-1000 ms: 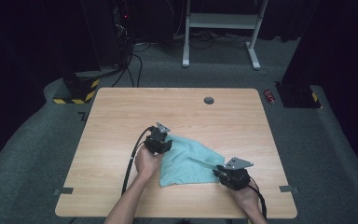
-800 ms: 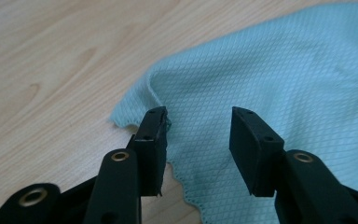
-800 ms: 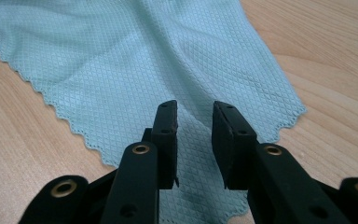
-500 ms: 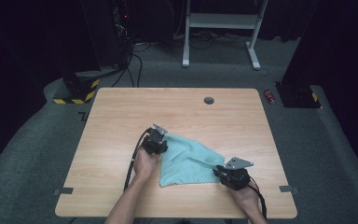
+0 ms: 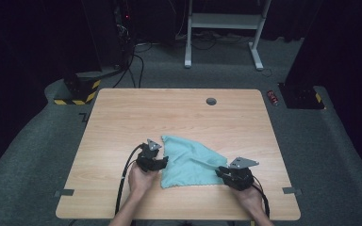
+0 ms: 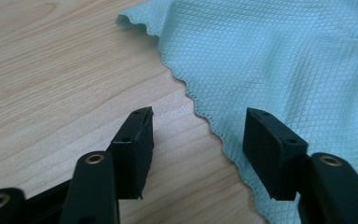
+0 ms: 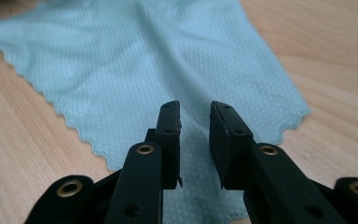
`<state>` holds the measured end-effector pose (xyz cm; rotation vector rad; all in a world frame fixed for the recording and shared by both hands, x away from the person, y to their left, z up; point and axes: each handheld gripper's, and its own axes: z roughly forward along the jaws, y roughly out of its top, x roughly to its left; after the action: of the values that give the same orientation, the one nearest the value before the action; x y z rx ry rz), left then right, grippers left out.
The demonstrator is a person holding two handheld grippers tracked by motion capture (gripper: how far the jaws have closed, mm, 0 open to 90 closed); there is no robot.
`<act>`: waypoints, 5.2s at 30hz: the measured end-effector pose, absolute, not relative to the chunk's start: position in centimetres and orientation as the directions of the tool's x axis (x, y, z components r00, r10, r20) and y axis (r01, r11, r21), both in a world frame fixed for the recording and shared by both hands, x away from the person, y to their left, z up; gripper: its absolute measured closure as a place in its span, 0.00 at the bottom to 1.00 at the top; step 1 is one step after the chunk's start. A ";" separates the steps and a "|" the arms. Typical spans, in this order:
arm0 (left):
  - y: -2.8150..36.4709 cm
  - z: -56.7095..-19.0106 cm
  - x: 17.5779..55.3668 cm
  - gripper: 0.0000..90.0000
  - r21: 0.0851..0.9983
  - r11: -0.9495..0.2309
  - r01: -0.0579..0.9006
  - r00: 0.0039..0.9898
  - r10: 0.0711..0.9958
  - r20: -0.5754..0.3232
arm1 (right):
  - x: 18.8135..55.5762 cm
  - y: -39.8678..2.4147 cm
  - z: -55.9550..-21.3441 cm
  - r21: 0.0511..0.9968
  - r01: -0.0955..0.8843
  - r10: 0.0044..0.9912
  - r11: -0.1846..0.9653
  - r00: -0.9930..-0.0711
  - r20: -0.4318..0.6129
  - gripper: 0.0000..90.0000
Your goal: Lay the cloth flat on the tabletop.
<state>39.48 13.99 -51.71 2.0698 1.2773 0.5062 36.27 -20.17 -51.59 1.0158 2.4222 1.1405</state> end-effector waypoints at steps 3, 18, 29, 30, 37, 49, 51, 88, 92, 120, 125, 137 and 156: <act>14.1 -52.0 39.2 0.47 0.714 -0.301 0.633 0.436 0.900 -0.007 | 37.1 -20.1 -50.4 0.781 0.474 0.709 0.406 -0.703 0.058 0.79; 14.3 -52.6 38.7 0.41 0.754 -0.277 0.595 0.416 0.909 0.006 | 46.1 -15.3 -49.6 0.706 0.618 0.753 0.346 -0.632 0.184 0.69; 14.3 -52.6 38.7 0.41 0.754 -0.278 0.595 0.417 0.909 0.006 | 47.0 -13.8 -50.7 0.636 0.638 0.728 0.434 -0.664 0.169 0.98; 14.3 -52.6 38.7 0.41 0.754 -0.277 0.595 0.416 0.909 0.005 | 47.0 -13.9 -50.6 0.640 0.636 0.725 0.432 -0.667 0.174 0.99; 14.3 -52.6 38.7 0.41 0.754 -0.279 0.595 0.418 0.909 0.007 | 46.2 -13.8 -49.6 0.674 0.601 0.705 0.430 -0.690 0.166 1.00; 14.3 -52.6 38.7 0.41 0.752 -0.280 0.596 0.418 0.908 0.007 | 40.5 -10.2 -48.7 0.702 0.430 0.554 0.568 -0.830 0.060 0.99; 14.3 -52.6 38.7 0.41 0.752 -0.278 0.597 0.417 0.909 0.006 | 39.8 -9.6 -49.6 0.684 0.421 0.534 0.596 -0.844 0.055 0.99; 14.3 -52.6 38.7 0.40 0.752 -0.282 0.596 0.419 0.908 0.008 | 43.1 -13.5 -50.0 0.682 0.554 0.658 0.477 -0.740 0.140 1.00; 14.3 -52.6 38.7 0.40 0.754 -0.277 0.596 0.416 0.910 0.006 | 43.5 -14.0 -49.0 0.702 0.542 0.678 0.462 -0.726 0.115 1.00; 14.3 -52.6 38.7 0.40 0.754 -0.276 0.596 0.416 0.909 0.005 | 45.3 -19.5 -49.0 0.692 0.593 0.826 0.412 -0.564 -0.009 0.87; 14.3 -52.6 38.7 0.40 0.754 -0.277 0.595 0.416 0.909 0.006 | 45.9 -20.4 -50.6 0.667 0.648 0.854 0.368 -0.519 0.032 0.74; 14.3 -52.6 38.7 0.41 0.754 -0.276 0.596 0.415 0.910 0.005 | 46.3 -19.8 -51.0 0.650 0.626 0.841 0.430 -0.540 -0.037 1.00; 14.4 -51.9 40.2 0.48 0.758 -0.255 0.600 0.436 0.899 -0.042 | 46.0 -20.0 -49.6 0.700 0.590 0.837 0.403 -0.546 -0.022 0.84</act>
<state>40.18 14.35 -51.91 1.9686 1.2602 0.5287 45.99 -19.97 -49.57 1.2297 2.2949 0.9208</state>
